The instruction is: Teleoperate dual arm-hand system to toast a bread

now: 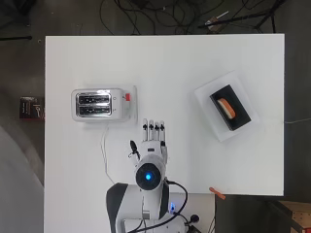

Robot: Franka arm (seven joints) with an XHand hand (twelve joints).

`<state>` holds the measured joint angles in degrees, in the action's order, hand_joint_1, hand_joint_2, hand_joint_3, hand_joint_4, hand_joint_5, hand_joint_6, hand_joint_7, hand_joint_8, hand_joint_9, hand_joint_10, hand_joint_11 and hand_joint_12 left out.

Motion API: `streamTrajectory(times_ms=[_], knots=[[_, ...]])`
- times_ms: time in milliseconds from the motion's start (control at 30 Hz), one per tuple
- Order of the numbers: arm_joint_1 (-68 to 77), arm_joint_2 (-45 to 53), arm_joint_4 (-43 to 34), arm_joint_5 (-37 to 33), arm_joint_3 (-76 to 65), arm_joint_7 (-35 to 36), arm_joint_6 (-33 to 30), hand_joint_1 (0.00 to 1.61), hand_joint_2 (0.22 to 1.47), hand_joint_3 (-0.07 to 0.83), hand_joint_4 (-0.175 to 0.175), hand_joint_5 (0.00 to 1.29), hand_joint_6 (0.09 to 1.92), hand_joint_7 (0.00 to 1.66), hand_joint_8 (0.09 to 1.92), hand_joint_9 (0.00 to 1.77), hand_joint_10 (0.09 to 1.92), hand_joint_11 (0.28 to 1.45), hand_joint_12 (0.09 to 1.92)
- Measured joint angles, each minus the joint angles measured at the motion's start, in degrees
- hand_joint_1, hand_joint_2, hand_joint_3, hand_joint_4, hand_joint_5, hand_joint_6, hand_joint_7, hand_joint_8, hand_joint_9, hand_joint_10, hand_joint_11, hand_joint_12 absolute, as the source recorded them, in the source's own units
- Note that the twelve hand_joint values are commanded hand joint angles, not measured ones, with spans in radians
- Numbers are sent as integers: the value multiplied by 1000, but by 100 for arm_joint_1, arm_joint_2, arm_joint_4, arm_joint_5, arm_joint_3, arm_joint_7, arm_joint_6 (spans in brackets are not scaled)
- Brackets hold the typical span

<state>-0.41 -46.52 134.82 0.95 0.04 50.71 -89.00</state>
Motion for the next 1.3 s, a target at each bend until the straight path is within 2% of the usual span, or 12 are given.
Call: streamTrajectory(times_ms=[167, 300, 467, 567, 700, 867, 1100, 1300], knots=[[-112, -676, 13, 241, -55, -279, 279, 153, 1250, 6, -107, 288, 87, 468, 87, 567, 87, 486, 87], [-282, -606, -23, 534, -412, -641, 557, 144, 1258, 5, -98, 277, 87, 419, 87, 508, 87, 463, 87], [-464, -319, -130, 779, -753, -1132, 705, 68, 1225, -6, -37, 289, 87, 348, 87, 391, 87, 428, 87], [-554, 178, -294, 1002, -949, -1336, 711, 73, 1215, -3, -24, 300, 87, 378, 87, 487, 87, 468, 87], [-653, 1084, -510, 1238, -1349, -1538, 657, 94, 1200, -3, -22, 350, 87, 459, 87, 603, 87, 513, 87], [-704, 1438, -703, 1227, -1881, -1526, 498, 108, 1166, -6, -21, 444, 87, 568, 87, 678, 87, 516, 87], [-704, 2762, -1162, 1091, -2194, -1154, 191, 137, 1154, -6, -7, 444, 87, 579, 87, 699, 87, 499, 87], [-706, 3693, -1707, 1047, -2210, -652, -24, 93, 1139, -6, 5, 470, 87, 595, 87, 697, 87, 497, 87]])
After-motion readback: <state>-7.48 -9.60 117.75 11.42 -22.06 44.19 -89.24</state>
